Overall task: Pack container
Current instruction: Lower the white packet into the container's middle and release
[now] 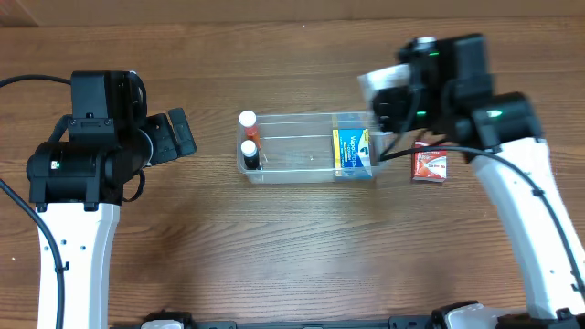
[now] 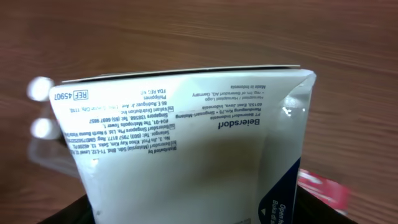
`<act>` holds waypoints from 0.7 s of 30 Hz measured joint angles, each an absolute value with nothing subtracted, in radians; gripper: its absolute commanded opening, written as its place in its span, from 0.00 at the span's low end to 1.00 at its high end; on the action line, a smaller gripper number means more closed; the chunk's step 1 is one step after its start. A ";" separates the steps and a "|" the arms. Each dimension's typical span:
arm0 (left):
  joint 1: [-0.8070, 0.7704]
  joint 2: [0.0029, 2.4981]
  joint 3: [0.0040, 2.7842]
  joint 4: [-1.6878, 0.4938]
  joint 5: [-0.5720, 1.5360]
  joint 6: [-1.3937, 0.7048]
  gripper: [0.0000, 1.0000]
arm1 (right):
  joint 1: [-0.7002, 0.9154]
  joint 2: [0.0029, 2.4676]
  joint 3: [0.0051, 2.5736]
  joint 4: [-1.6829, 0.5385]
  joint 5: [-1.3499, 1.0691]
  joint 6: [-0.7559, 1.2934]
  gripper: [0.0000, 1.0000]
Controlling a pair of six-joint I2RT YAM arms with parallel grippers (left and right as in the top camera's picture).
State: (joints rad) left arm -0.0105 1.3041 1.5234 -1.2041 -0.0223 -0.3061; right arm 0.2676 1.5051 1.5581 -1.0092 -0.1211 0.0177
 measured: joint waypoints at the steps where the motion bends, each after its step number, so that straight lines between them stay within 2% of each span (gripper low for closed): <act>1: -0.010 1.304 1.523 -1.204 -0.022 -0.306 1.00 | 0.303 1.514 1.558 -0.986 -0.119 0.042 0.72; 9: -0.010 1.304 1.523 -1.205 -0.023 -0.303 1.00 | 0.515 1.658 1.558 -0.883 -0.097 0.210 0.72; 15: -0.010 1.304 1.523 -1.206 -0.023 -0.303 1.00 | 0.565 1.830 1.558 -0.878 -0.096 0.318 0.72; 21: -0.010 1.304 1.523 -1.208 -0.023 -0.303 1.00 | 0.565 1.884 1.558 -0.876 -0.071 0.353 0.72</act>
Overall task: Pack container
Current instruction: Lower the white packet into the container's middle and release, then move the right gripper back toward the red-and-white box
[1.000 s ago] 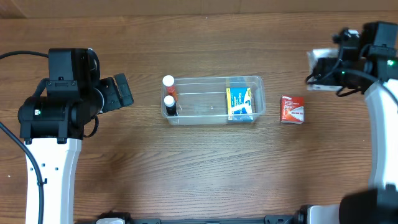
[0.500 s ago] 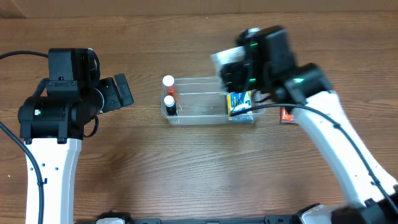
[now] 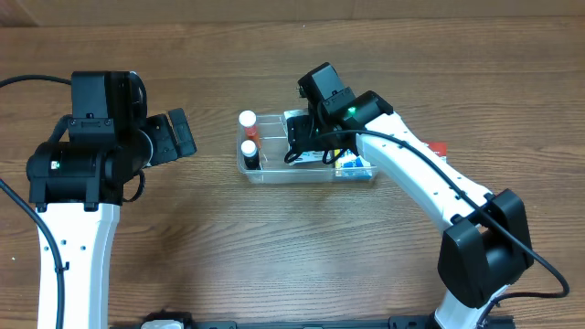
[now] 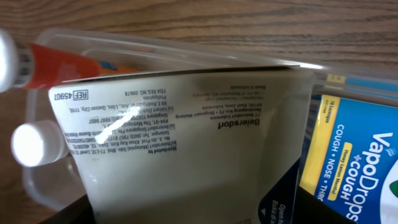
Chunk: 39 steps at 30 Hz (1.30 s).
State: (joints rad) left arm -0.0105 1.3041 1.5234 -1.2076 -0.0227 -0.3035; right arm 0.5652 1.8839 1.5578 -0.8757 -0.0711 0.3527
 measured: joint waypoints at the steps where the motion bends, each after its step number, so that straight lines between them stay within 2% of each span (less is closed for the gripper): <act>1: -0.010 1.304 1.523 -1.208 -0.023 -0.303 1.00 | 0.565 1.887 1.558 -0.876 -0.066 0.355 0.72; 14: -0.010 1.304 1.523 -1.208 -0.023 -0.303 1.00 | 0.565 1.961 1.558 -0.883 -0.044 0.366 0.77; 16: -0.010 1.304 1.523 -1.208 -0.023 -0.303 1.00 | 0.565 1.961 1.558 -0.883 -0.045 0.366 0.81; 18: -0.010 1.304 1.523 -1.208 -0.023 -0.303 1.00 | 0.565 1.961 1.558 -0.884 -0.044 0.365 0.96; 19: -0.010 1.304 1.523 -1.208 -0.023 -0.303 1.00 | 0.565 1.961 1.558 -0.884 -0.044 0.364 1.00; 39: -0.010 1.304 1.523 -1.213 -0.023 -0.287 1.00 | 0.565 1.961 1.558 -0.885 0.012 0.366 1.00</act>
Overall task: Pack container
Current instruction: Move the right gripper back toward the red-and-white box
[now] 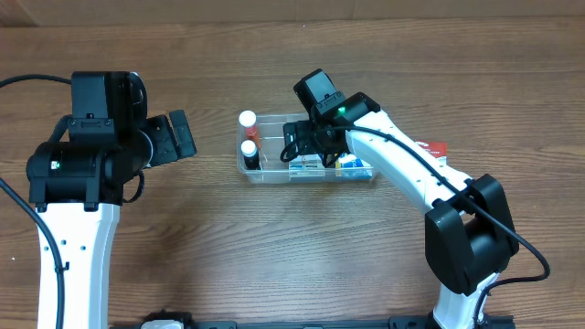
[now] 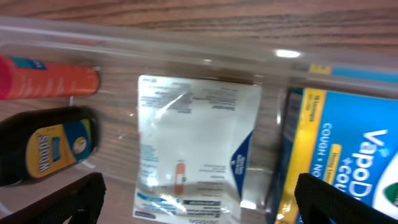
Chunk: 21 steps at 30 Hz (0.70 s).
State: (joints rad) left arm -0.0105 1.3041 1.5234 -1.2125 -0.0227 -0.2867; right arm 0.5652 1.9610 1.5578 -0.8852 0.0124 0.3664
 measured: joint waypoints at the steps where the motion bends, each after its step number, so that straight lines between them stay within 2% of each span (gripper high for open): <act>1: -0.010 1.304 1.523 -1.213 -0.023 -0.285 1.00 | 0.565 1.958 1.558 -0.891 0.026 0.366 1.00; 10: -0.010 1.304 1.523 -1.215 -0.023 -0.284 1.00 | 0.498 1.796 1.706 -1.073 0.194 0.354 1.00; 15: -0.010 1.304 1.523 -1.215 -0.023 -0.284 1.00 | 0.245 1.674 1.768 -1.153 0.218 0.323 1.00; 18: -0.010 1.304 1.523 -1.215 -0.023 -0.284 1.00 | 0.074 1.691 1.756 -1.192 0.175 0.261 1.00; 21: -0.010 1.304 1.523 -1.215 -0.023 -0.284 1.00 | -0.017 1.742 1.702 -1.196 0.141 0.221 1.00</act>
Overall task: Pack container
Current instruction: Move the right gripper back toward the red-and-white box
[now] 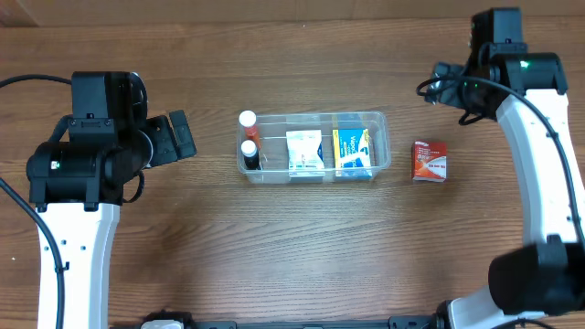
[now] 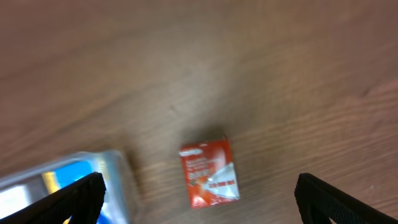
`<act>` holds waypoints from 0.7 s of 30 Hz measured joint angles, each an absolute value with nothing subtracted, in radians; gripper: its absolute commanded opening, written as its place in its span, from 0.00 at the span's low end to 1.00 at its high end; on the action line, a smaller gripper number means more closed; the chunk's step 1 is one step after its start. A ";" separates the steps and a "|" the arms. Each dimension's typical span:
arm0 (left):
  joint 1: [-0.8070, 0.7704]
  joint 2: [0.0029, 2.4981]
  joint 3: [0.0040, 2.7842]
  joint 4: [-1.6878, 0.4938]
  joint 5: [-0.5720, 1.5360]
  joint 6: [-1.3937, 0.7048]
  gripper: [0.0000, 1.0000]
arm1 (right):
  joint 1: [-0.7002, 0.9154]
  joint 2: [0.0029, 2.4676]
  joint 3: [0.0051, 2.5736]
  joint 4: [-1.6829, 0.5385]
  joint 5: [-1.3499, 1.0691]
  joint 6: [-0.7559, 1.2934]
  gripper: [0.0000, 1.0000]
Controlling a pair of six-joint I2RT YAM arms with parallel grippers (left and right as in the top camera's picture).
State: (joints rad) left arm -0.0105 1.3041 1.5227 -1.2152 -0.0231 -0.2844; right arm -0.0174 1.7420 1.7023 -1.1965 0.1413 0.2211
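A clear plastic container (image 1: 379, 117) lies at mid-table. Inside it, from left to right, are an orange tube (image 1: 249, 123), a dark bottle (image 1: 249, 152), a white pouch (image 1: 304, 152) and a blue-and-yellow VapoDrops box (image 1: 352, 151). A red packet (image 1: 429, 161) lies flat on the wood just right of the container, and appears blurred in the right wrist view as the red packet (image 2: 208, 174). My right gripper (image 1: 445, 89) hovers high at the far right, beyond the packet, open and empty (image 2: 199, 208). My left gripper (image 1: 179, 134) hangs left of the container.
The container's right end (image 2: 115, 183) shows at the lower left of the right wrist view. Bare wood surrounds the red packet. The left arm's white base stands at the near left.
My right gripper was low over the container with the white pouch lying beneath it. It is now up at the far right, over the red packet. The left arm has not moved.
My right gripper held the white pouch above the container's right end. Then it held the pouch down inside the container's middle. Then it was open with the pouch lying in the container. Now it is away at the far right, empty.
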 measured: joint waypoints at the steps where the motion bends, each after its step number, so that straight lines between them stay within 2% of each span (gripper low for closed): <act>1: -0.010 1.304 1.523 -1.215 -0.023 -0.284 1.00 | -0.036 1.761 1.676 -1.192 0.129 0.207 1.00; 8: -0.010 1.304 1.523 -1.215 -0.023 -0.284 1.00 | -0.094 1.895 1.547 -1.171 0.085 0.113 1.00; 21: -0.010 1.304 1.523 -1.215 -0.023 -0.284 1.00 | -0.089 2.042 1.541 -1.161 0.047 0.039 1.00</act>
State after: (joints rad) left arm -0.0105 1.3041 1.5227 -1.2148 -0.0231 -0.2844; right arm -0.0891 2.0418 1.5414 -1.1606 0.0475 0.0387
